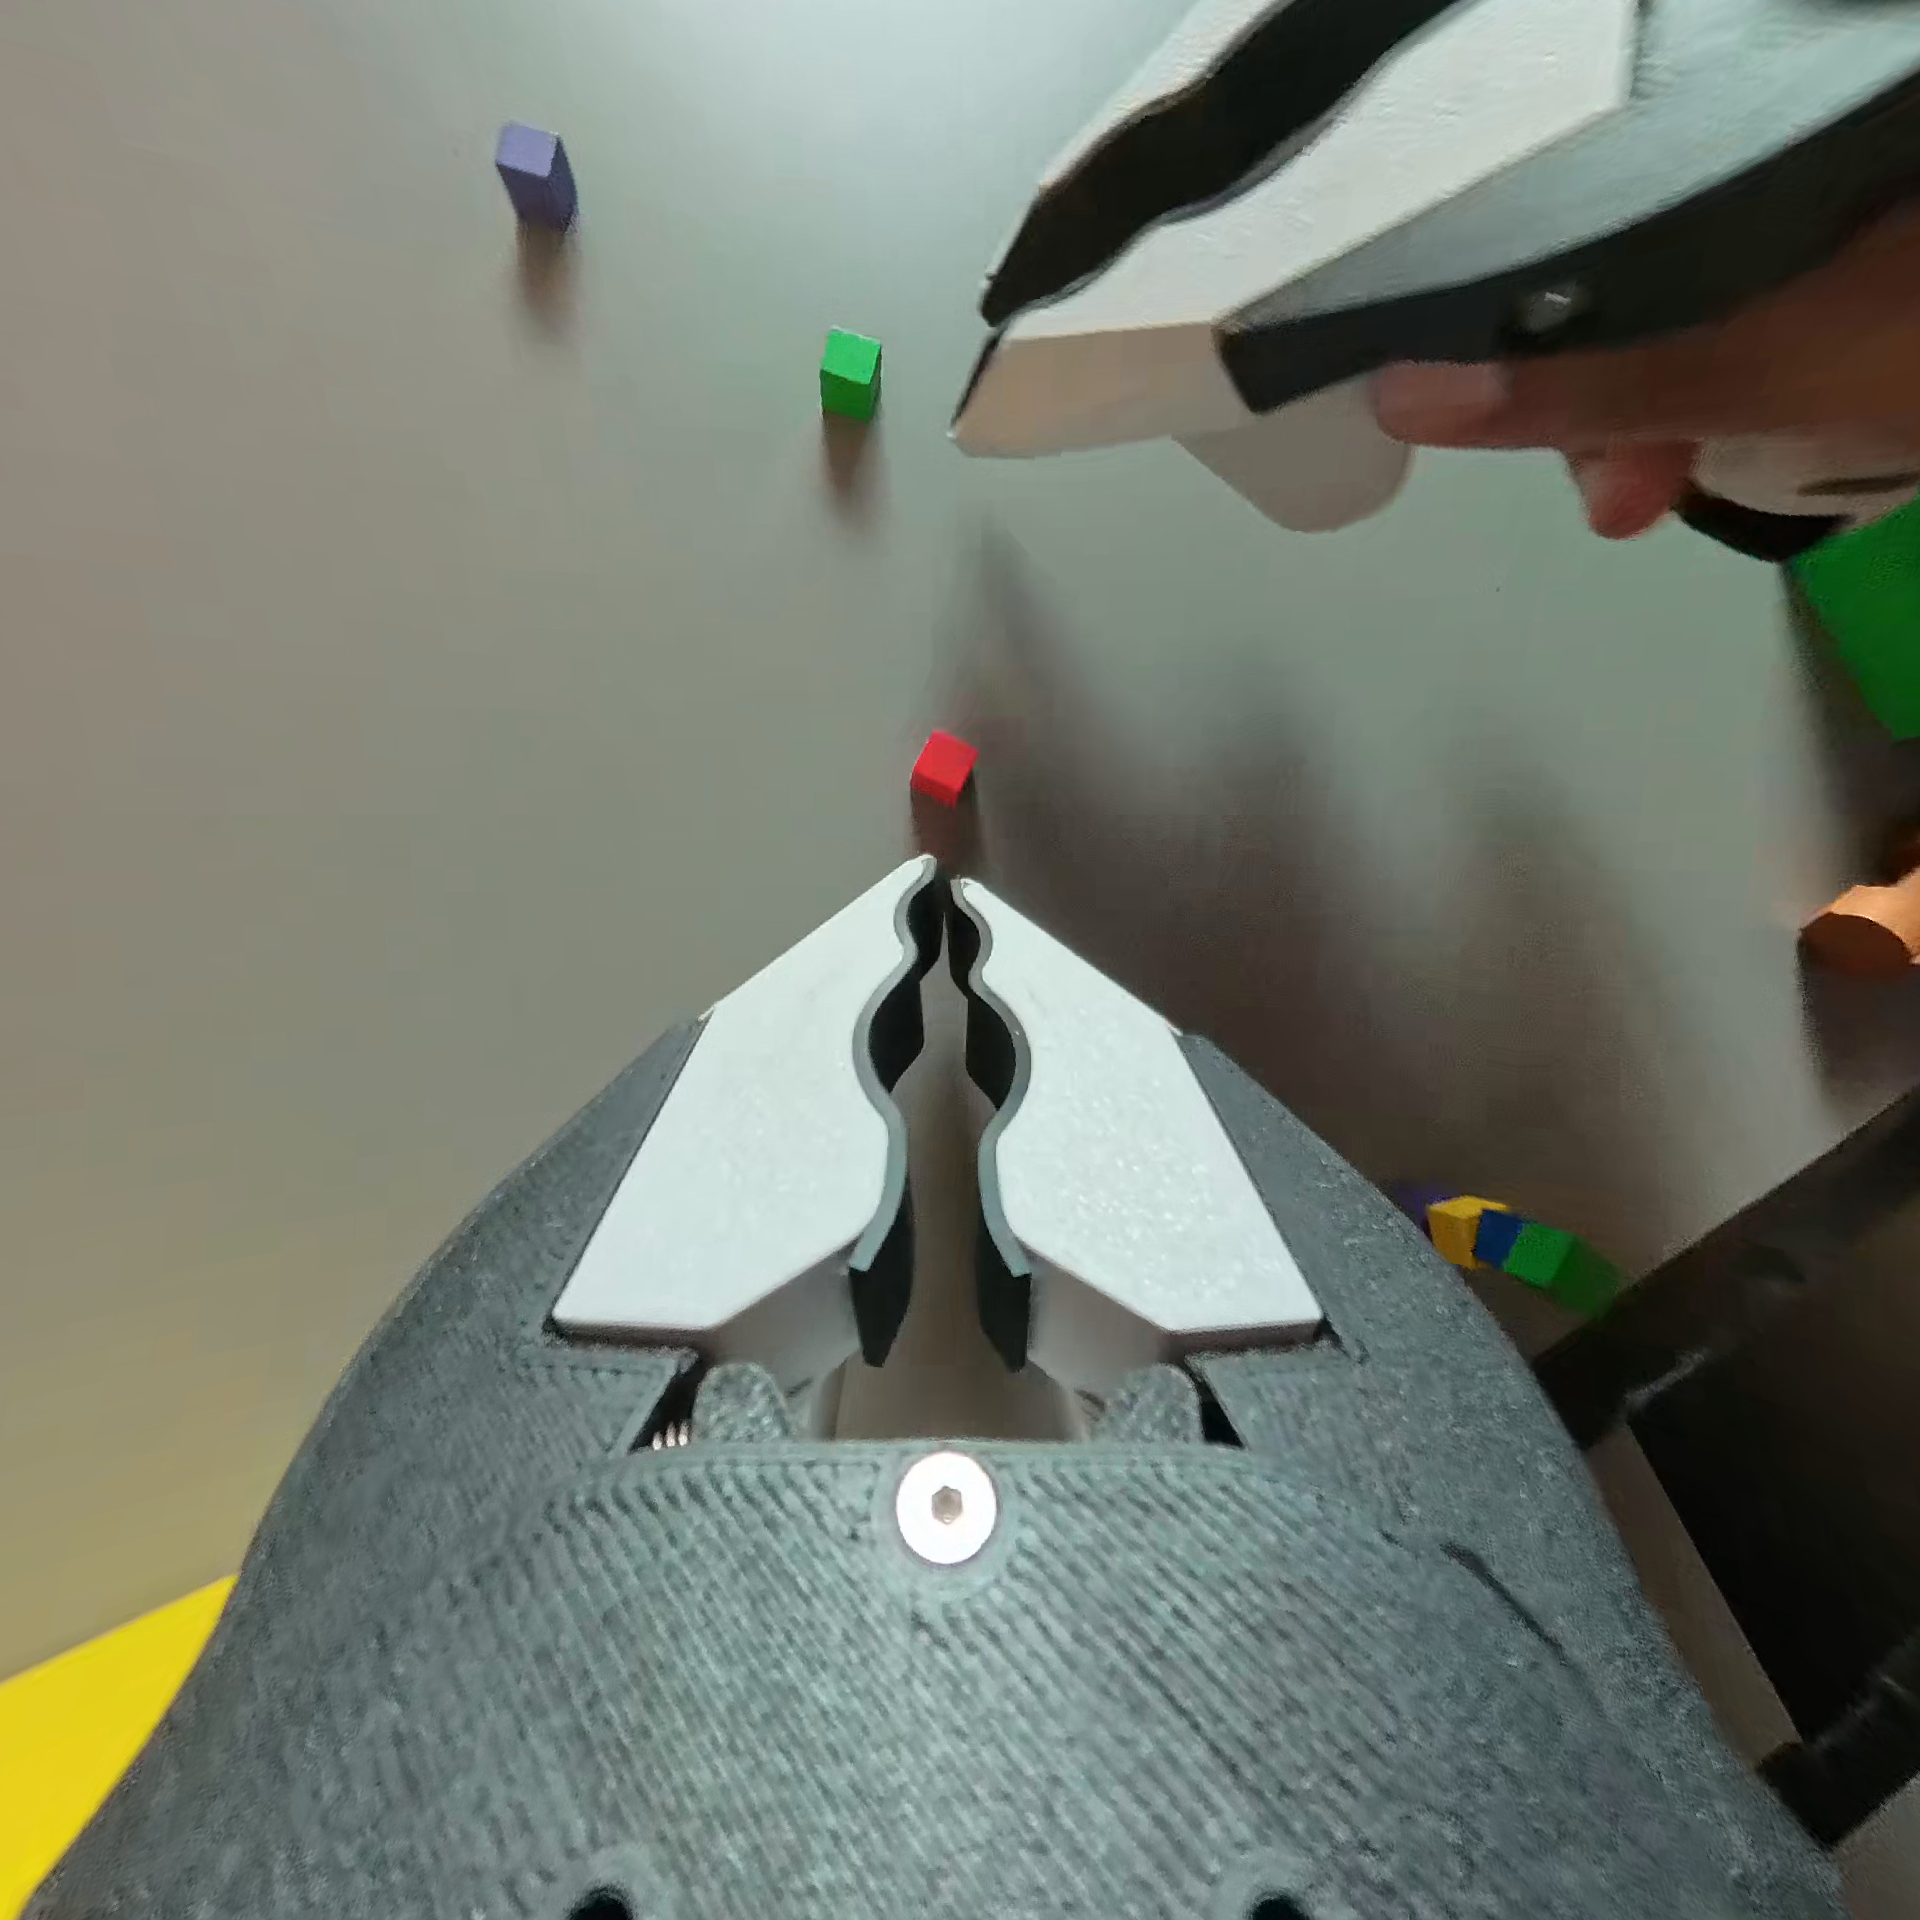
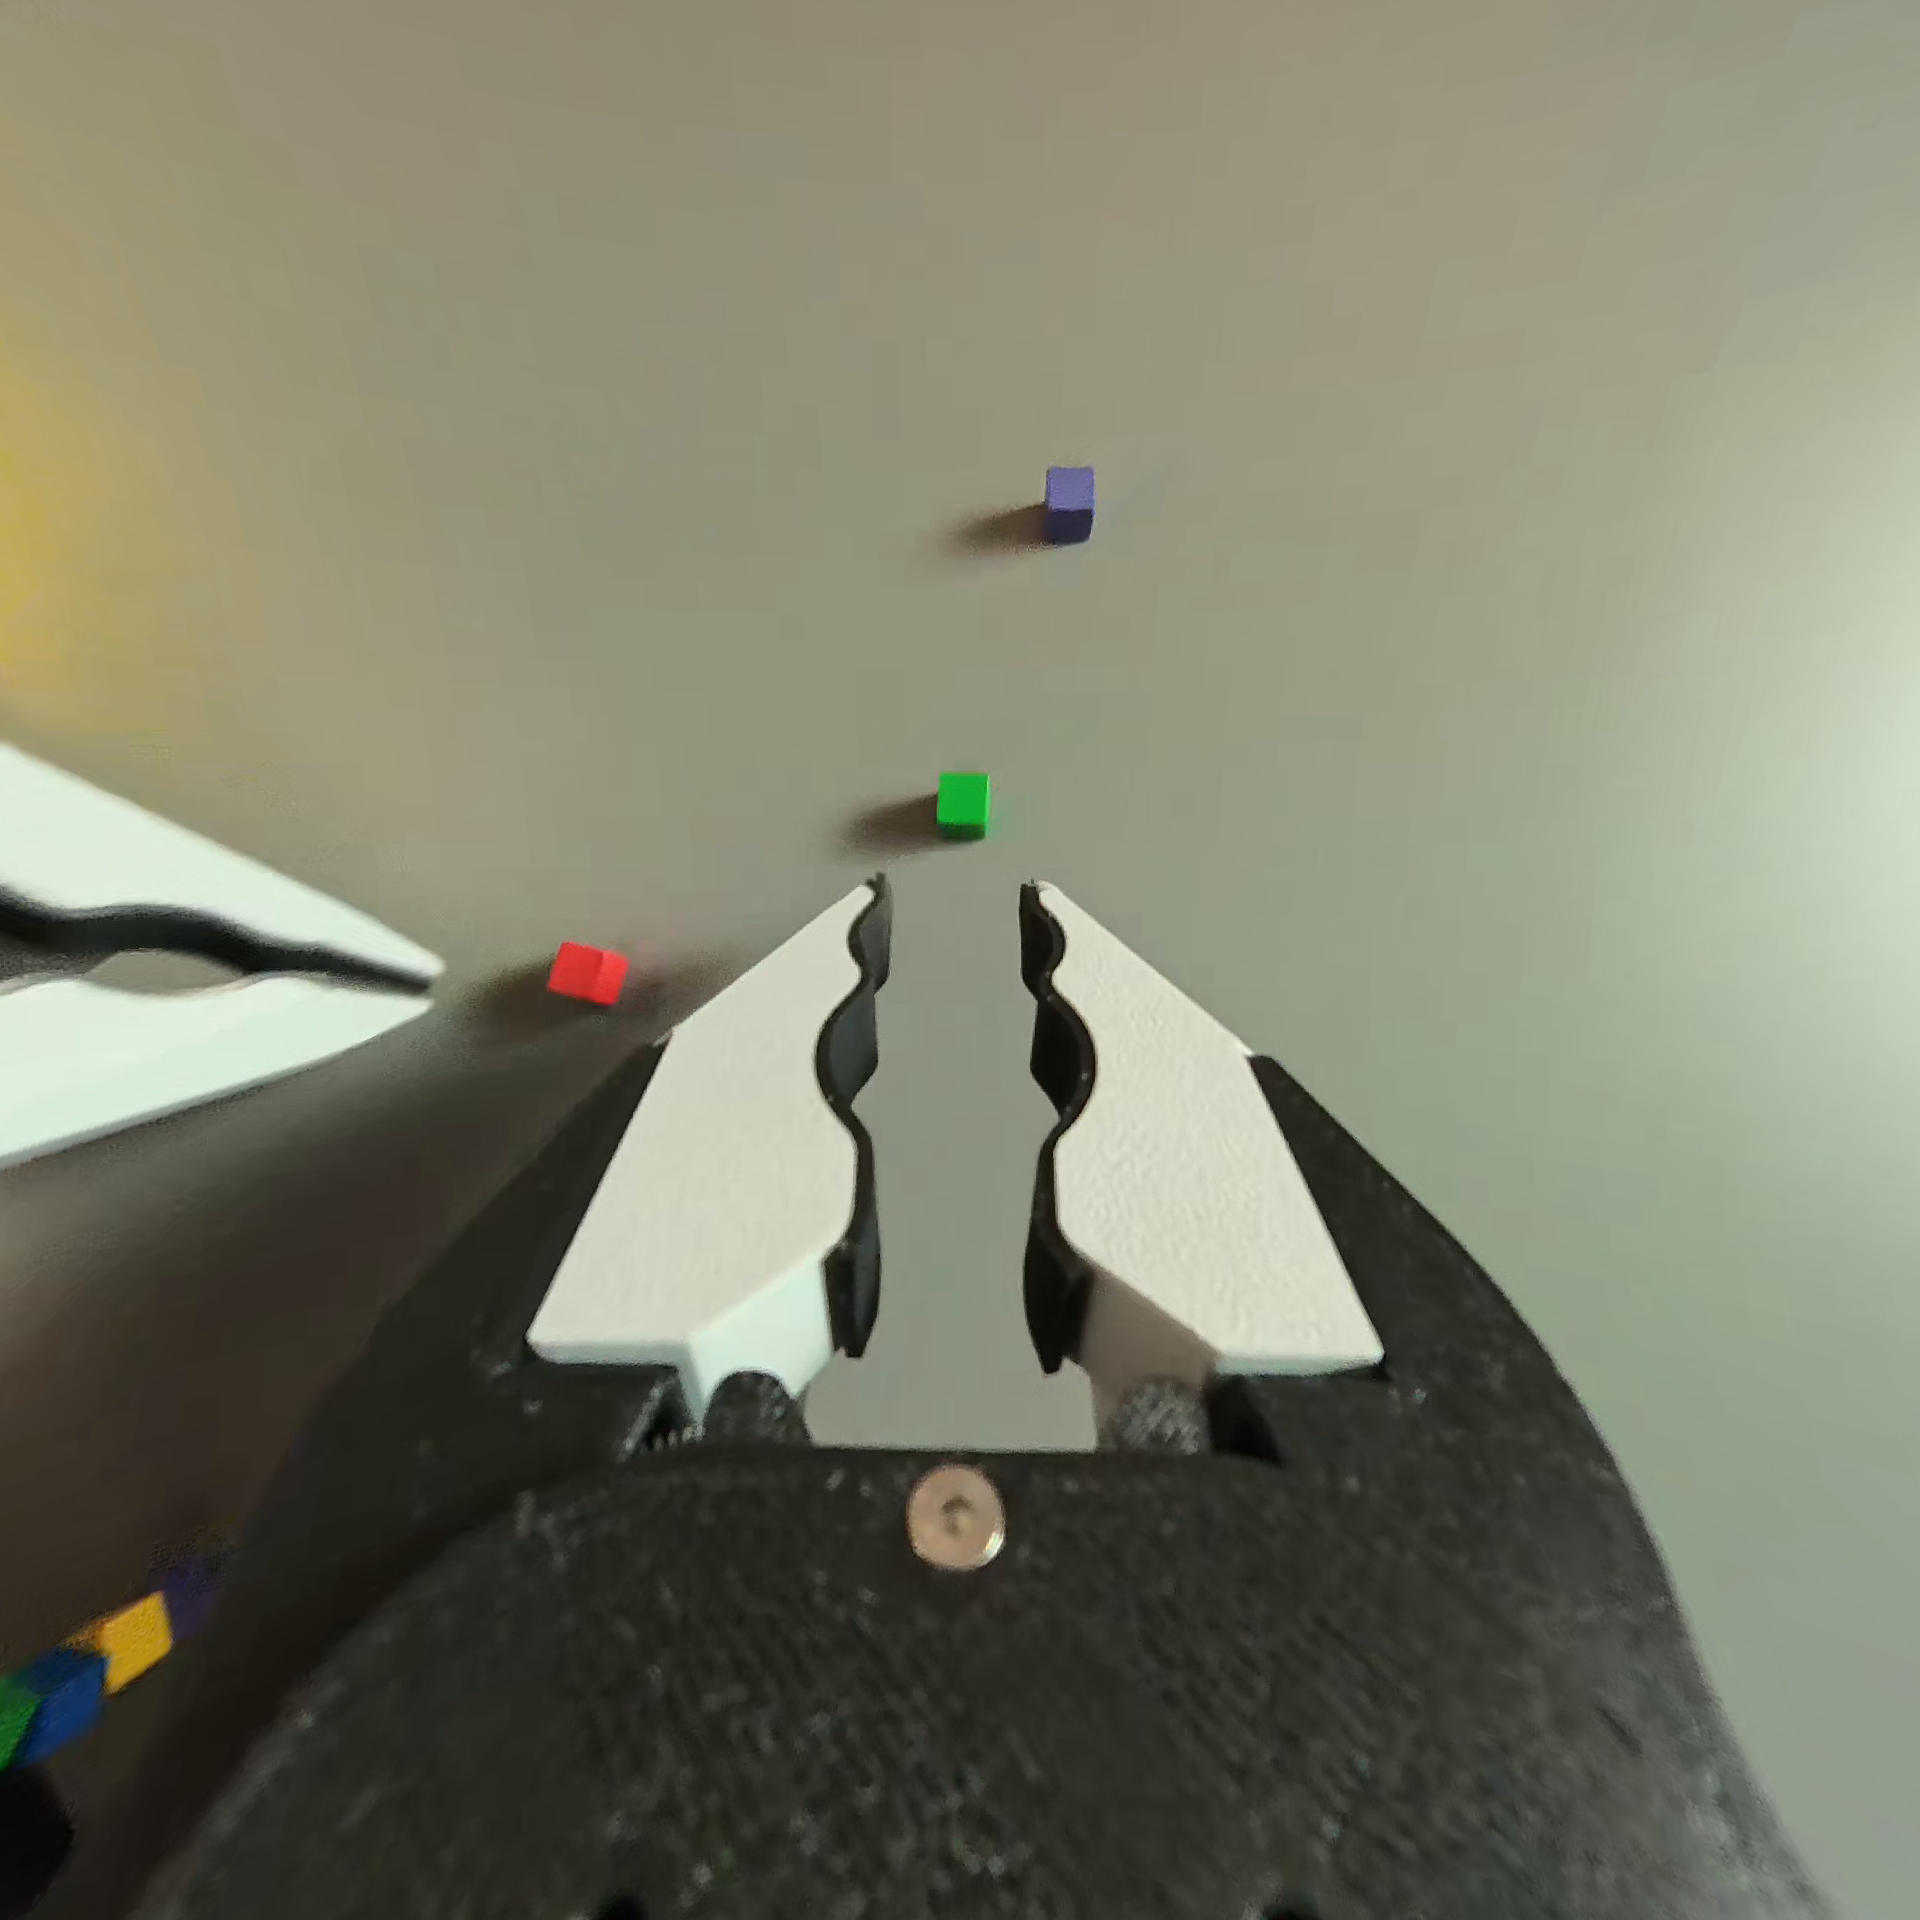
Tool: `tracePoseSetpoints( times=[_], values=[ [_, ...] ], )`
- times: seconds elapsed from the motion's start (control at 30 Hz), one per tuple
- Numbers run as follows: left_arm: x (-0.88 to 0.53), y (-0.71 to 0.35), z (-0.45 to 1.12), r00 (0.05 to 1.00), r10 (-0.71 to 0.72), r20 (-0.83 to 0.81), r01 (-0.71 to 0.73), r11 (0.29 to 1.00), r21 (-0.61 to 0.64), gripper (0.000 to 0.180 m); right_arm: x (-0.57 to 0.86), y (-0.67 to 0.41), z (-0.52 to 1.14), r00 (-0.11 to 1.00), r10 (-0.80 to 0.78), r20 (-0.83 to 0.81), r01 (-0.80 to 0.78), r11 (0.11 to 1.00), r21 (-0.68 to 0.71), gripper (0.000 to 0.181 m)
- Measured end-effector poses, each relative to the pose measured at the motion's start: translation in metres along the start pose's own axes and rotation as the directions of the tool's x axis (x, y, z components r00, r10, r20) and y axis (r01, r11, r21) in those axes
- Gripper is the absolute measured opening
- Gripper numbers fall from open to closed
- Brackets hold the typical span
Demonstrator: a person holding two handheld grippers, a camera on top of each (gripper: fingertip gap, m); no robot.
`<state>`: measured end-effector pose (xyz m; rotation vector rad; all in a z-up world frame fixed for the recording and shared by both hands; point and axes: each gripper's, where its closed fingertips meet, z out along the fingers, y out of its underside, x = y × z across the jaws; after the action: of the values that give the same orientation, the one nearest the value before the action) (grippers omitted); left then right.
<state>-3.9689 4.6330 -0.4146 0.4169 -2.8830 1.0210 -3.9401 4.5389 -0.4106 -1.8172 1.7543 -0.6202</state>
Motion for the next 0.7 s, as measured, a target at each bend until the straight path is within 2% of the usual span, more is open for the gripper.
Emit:
tracePoseSetpoints(
  times=[0.1, 0.13, 0.17, 0.27, 0.4, 0.5, 0.67, 0.7],
  values=[
    [0.002, 0.008, -0.011, 0.999, -0.040, -0.004, 0.040, 0.999, 0.006, 0.000, 0.003, -0.006, 0.017, 1.000, -0.013, 0.021, 0.013, 1.000, -0.007, 0.025],
    [0.003, 0.010, -0.013, 0.999, -0.049, -0.007, 0.049, 0.999, 0.007, 0.000, 0.003, -0.007, 0.022, 1.000, -0.019, 0.025, 0.019, 1.000, -0.013, 0.023],
    [0.004, 0.012, -0.014, 0.998, -0.056, -0.012, 0.056, 0.998, 0.006, 0.002, 0.004, -0.008, 0.025, 0.999, -0.026, 0.021, 0.026, 1.000, -0.015, 0.012],
    [0.006, 0.015, -0.017, 0.998, -0.059, -0.019, 0.059, 0.998, 0.000, 0.009, 0.003, -0.012, 0.022, 0.999, -0.028, 0.028, 0.028, 0.999, -0.017, 0.009],
    [0.005, 0.012, -0.014, 0.998, -0.054, -0.018, 0.054, 0.999, -0.007, 0.023, -0.004, -0.024, -0.027, 0.999, 0.040, 0.003, -0.040, 0.996, 0.075, 0.009],
    [0.004, 0.000, -0.003, 0.999, -0.031, -0.023, 0.031, 1.000, 0.003, 0.026, -0.020, -0.018, -0.079, 0.994, 0.110, -0.017, -0.107, 0.985, 0.133, 0.009],
    [-0.002, -0.012, 0.024, 0.999, 0.051, -0.011, -0.051, 0.998, -0.022, 0.025, -0.067, 0.024, -0.150, 0.977, 0.206, -0.049, -0.196, 0.969, 0.153, 0.009],
    [-0.003, -0.016, 0.026, 0.997, 0.071, -0.003, -0.071, 0.997, -0.007, 0.014, -0.079, 0.034, -0.159, 0.974, 0.222, -0.051, -0.213, 0.966, 0.145, 0.009]
  ],
)
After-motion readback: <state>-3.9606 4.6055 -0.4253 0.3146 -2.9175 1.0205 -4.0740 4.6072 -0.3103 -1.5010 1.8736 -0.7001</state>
